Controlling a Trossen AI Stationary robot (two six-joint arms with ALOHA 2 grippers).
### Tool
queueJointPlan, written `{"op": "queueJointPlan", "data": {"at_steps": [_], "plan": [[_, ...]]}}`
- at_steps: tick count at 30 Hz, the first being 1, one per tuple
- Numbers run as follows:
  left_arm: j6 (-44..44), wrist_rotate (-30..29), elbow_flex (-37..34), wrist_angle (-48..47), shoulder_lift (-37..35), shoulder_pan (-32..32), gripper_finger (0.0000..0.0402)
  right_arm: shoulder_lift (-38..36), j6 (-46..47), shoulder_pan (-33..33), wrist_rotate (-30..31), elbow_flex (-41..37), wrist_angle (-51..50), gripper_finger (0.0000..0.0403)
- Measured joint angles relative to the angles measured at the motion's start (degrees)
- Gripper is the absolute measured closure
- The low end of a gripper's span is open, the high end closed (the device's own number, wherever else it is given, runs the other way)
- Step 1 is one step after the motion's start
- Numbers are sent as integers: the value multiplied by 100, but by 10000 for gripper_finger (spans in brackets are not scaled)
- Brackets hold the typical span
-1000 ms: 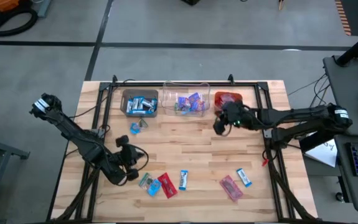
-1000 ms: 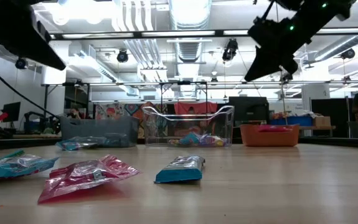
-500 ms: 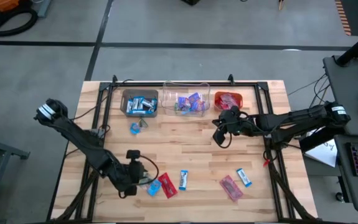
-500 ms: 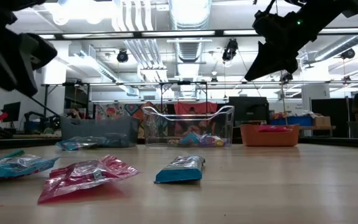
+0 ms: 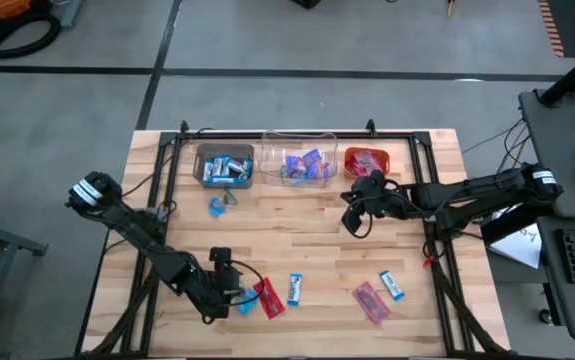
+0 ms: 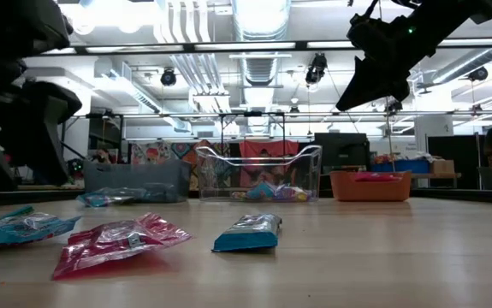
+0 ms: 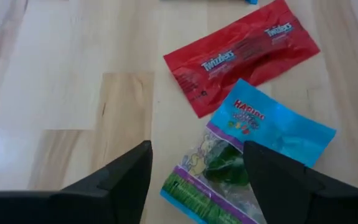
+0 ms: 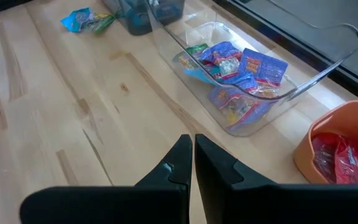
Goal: Sort candy
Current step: Put the light blue candy into the transparent bin
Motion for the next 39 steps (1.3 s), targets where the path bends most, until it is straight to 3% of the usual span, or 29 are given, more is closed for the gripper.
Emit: {"op": "queueJointPlan", "data": {"at_steps": [17,23,30,39], "plan": [[-560,102,-1235,1833,30,0,181,0,59,-2,2,-2,4,390],[-537,176,-1332,1847,23,-3,244,88,55,-2,4,-2,136,390],[-534,178,-1357,1559,18,-11,384,445,50,-2,4,-7,249,390],[-237,154,-1280,1343,-213,-20,400,833,-220,29,-6,-7,873,390]]}}
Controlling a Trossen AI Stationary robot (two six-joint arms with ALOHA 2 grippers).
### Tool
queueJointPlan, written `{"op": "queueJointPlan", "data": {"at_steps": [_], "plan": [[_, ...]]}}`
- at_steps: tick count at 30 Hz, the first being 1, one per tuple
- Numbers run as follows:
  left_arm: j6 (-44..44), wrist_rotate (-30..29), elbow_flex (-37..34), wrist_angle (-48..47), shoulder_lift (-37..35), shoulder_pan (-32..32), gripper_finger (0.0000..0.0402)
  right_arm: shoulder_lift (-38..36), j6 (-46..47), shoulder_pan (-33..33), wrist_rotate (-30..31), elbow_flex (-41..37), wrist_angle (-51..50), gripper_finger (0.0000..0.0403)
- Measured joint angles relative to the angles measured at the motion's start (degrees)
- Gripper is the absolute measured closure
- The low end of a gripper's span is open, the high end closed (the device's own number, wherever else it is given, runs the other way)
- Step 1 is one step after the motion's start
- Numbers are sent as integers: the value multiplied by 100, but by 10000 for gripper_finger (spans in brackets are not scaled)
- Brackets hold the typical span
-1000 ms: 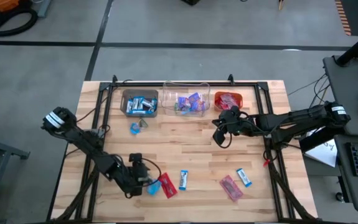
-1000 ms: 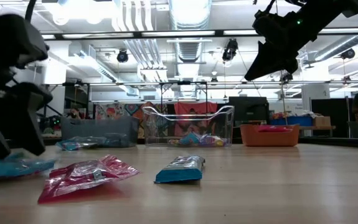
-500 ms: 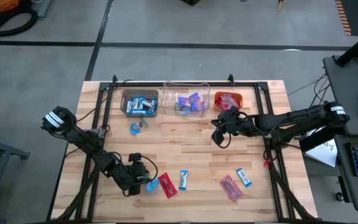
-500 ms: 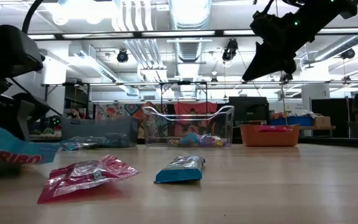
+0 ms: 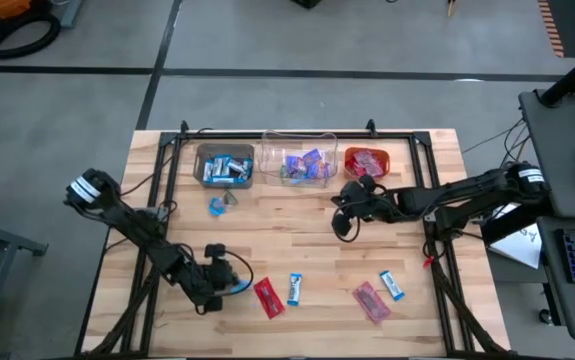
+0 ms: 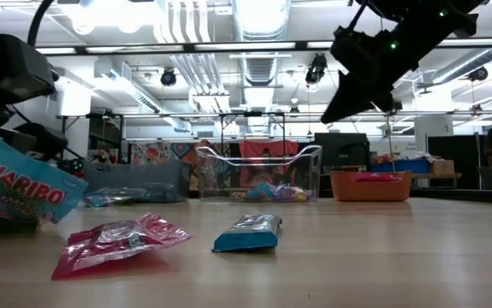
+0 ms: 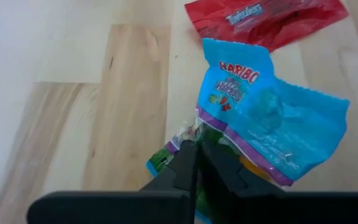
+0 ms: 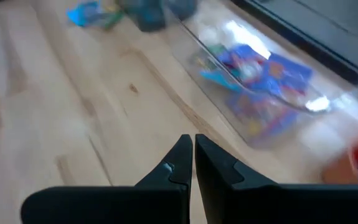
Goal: Sort candy
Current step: Put the light blue candy into the transparent bin
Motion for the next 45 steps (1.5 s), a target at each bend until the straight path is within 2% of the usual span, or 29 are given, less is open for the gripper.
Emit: {"op": "queueJointPlan", "data": {"at_steps": [2,7,11,15,20,24,30,39,45], "plan": [[11,-35,-8,-100,-99,0,401,70,-354,47,-230,0,346,390],[-265,-111,-29,-285,-132,11,402,570,-1498,254,-1480,0,1696,390],[-359,-165,-51,-229,-76,11,402,1255,-2141,446,-1598,1,2884,383],[-499,-306,-51,-213,-20,11,402,1989,-2462,596,-1646,244,3698,349],[-927,-770,-76,-248,74,17,401,2826,-2702,713,-1702,927,3774,279],[-1202,-962,-90,-226,148,15,401,3512,-2894,745,-2288,1562,3780,227],[-1376,-1215,-95,-135,242,26,401,4538,-3098,739,-2544,2550,3756,179],[-1376,-1299,-95,-7,334,37,401,5630,-3252,729,-3080,3746,3714,179],[-1360,-1303,-95,24,334,37,401,5954,-3244,692,-3097,4102,3661,221]]}}
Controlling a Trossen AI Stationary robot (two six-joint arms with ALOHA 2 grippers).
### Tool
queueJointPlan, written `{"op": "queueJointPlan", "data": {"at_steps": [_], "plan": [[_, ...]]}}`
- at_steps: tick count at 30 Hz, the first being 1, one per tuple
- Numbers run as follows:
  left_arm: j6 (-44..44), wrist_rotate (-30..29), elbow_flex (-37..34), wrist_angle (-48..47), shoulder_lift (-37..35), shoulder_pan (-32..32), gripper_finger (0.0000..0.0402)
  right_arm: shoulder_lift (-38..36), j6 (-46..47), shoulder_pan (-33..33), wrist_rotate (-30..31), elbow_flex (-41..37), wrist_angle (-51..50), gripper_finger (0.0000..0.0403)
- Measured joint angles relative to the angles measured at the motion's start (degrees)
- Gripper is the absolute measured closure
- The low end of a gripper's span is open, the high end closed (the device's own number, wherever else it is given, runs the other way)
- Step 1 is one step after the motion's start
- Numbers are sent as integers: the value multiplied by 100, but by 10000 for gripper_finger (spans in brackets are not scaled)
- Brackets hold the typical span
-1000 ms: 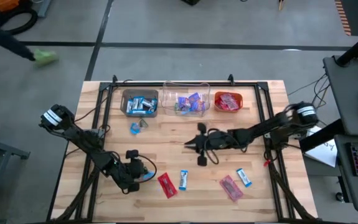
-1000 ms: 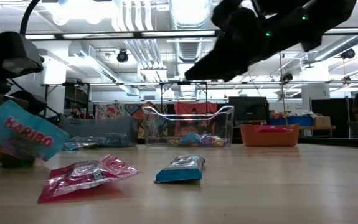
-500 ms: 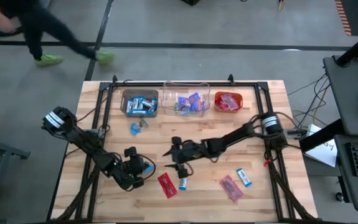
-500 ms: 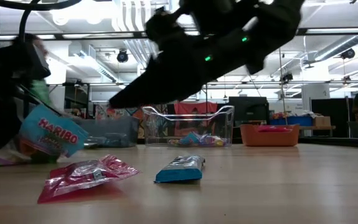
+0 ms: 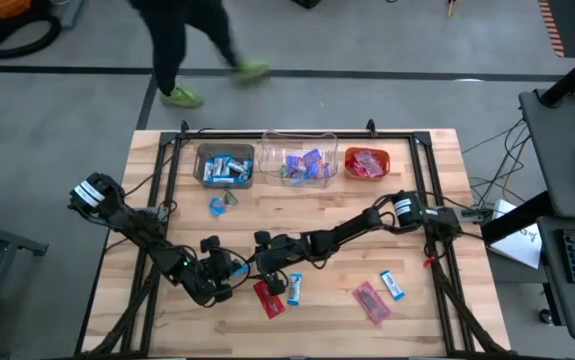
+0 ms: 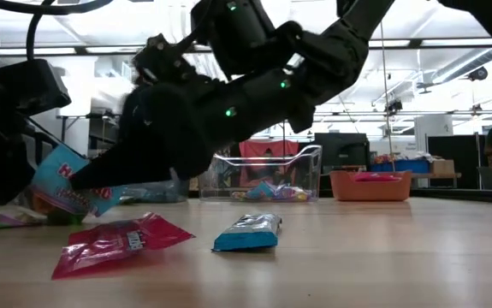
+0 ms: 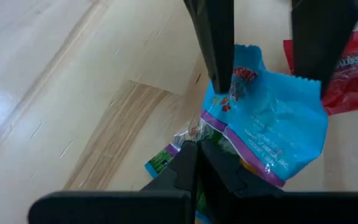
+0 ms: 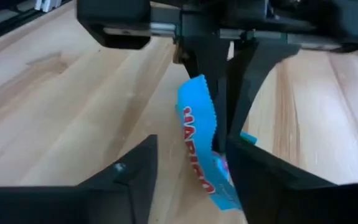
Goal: Sort candy
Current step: Put the light blue candy into the transparent bin
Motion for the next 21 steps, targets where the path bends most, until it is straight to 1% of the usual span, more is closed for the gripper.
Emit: {"op": "queueJointPlan", "data": {"at_steps": [4,8,9,15,21], "plan": [[7,-21,5,19,0,0,401,97,-7,-42,-42,112,-80,286],[6,-24,9,25,0,0,401,104,-88,-40,-76,110,-166,372],[7,-24,10,32,0,0,401,95,-105,-38,-112,110,-199,381],[42,-15,11,19,-105,0,401,-55,-64,-42,-158,107,-506,392],[427,-16,11,-151,-564,0,401,-492,-122,-43,-169,98,-1211,393]]}}
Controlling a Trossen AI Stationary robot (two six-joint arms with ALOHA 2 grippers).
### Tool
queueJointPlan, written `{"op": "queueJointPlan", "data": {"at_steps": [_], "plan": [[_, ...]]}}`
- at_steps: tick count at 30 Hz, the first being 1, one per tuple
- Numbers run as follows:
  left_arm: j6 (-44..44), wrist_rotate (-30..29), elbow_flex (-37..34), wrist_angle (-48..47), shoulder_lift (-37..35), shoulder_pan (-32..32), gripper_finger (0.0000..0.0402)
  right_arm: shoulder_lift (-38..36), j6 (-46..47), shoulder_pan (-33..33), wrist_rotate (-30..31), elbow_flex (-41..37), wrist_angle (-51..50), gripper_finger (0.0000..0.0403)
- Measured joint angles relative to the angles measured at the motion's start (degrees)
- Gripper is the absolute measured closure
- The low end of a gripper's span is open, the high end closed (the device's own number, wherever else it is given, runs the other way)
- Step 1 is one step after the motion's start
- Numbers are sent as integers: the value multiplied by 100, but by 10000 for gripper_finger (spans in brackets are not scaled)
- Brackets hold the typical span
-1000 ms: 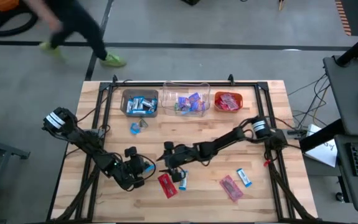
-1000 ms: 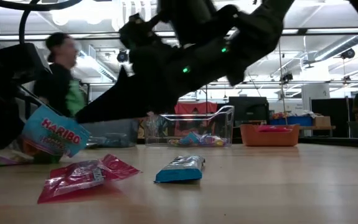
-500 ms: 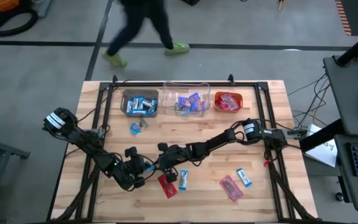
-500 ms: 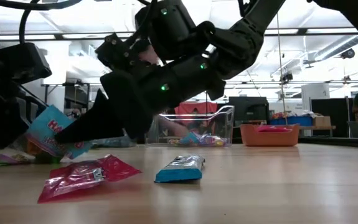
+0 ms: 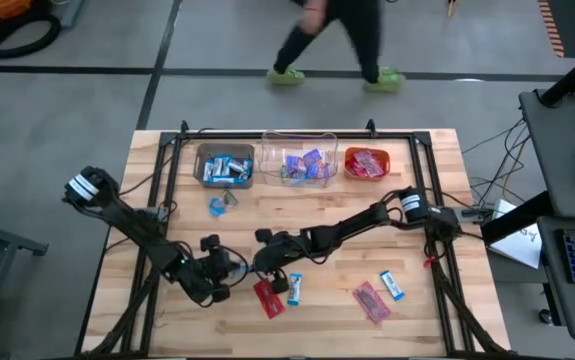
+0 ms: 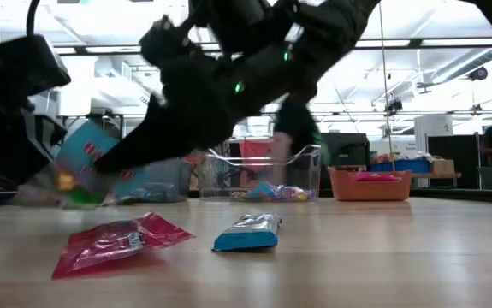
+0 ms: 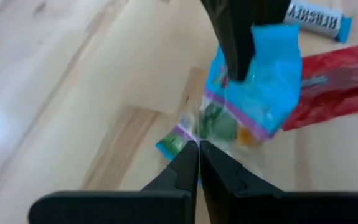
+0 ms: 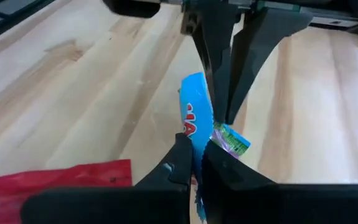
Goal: Sort candy
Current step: Put the light blue candy into the transparent bin
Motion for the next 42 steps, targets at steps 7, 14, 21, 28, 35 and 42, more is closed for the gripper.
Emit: {"op": "queueJointPlan", "data": {"at_steps": [7,14,21,28,35,42], "plan": [[59,-127,65,-969,-1016,-2,401,-815,-132,-176,184,-12,-1219,394],[6,-713,338,-2196,-1998,5,401,-1841,-14,-739,487,-240,-1860,394],[81,-1770,582,-2853,-2557,33,401,-2584,1309,-1711,1056,-504,-1977,394],[309,-2247,605,-2910,-2751,48,401,-2730,2566,-2828,1422,-705,-2811,394],[42,-2293,605,-2908,-2653,76,401,-2498,2929,-3374,1125,-871,-2966,392],[-182,-2294,605,-2898,-2467,81,402,-2485,2967,-3413,1104,-869,-2897,341]]}}
